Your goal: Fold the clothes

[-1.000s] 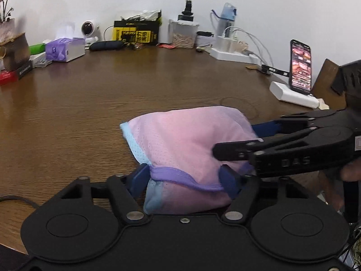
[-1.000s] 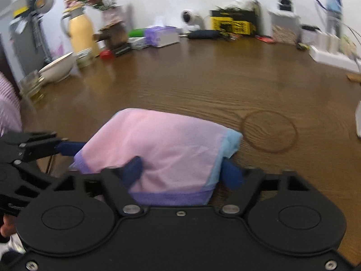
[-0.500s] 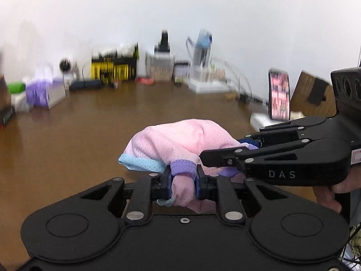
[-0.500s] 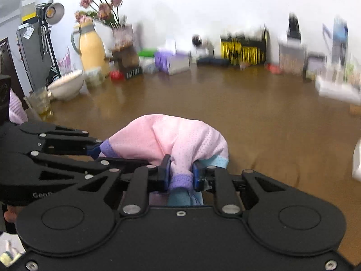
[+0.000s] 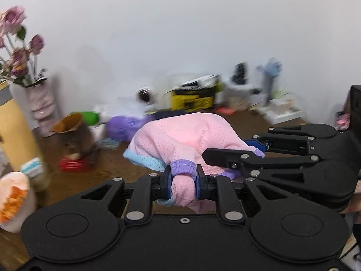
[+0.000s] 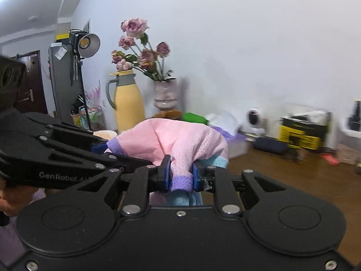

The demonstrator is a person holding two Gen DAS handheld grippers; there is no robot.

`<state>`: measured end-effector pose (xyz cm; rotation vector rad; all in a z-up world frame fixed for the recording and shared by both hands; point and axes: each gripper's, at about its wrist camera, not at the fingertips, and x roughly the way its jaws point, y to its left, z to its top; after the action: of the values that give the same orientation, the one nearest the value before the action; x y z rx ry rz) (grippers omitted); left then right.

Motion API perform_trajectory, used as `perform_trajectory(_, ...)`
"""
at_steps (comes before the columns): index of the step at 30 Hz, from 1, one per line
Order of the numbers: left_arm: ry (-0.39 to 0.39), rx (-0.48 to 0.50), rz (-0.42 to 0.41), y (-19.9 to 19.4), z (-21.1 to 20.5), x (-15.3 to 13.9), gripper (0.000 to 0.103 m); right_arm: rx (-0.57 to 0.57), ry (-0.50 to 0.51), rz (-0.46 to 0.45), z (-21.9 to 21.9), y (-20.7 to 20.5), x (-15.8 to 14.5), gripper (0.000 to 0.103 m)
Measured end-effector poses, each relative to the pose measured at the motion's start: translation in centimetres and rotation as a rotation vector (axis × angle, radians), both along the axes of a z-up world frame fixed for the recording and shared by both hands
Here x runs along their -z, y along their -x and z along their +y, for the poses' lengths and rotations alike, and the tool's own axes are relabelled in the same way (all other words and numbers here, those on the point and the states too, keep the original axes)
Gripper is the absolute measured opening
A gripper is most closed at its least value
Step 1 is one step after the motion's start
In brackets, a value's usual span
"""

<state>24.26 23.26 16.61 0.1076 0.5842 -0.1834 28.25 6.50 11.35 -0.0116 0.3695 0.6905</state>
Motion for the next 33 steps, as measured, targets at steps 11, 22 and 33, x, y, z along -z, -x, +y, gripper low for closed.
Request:
perform_trajectory(11,-0.132,-0.291,0.373,-5.9,11.1,11.1,0.038,-0.069,0.129,0.282,15.5,-7.5,11.1,0.019)
perform_trajectory(22,-0.226,-0.369,0.159,-4.0,6.5,4.9,0.100,0.105,0.138,0.235,4.2,-6.0,8.0,0.092)
perform_trajectory(33,-0.048,-0.178,-0.032,-3.6,-13.6,2.2,0.103,0.381,0.162,0.110,-15.5,-1.4,2.1,0.095)
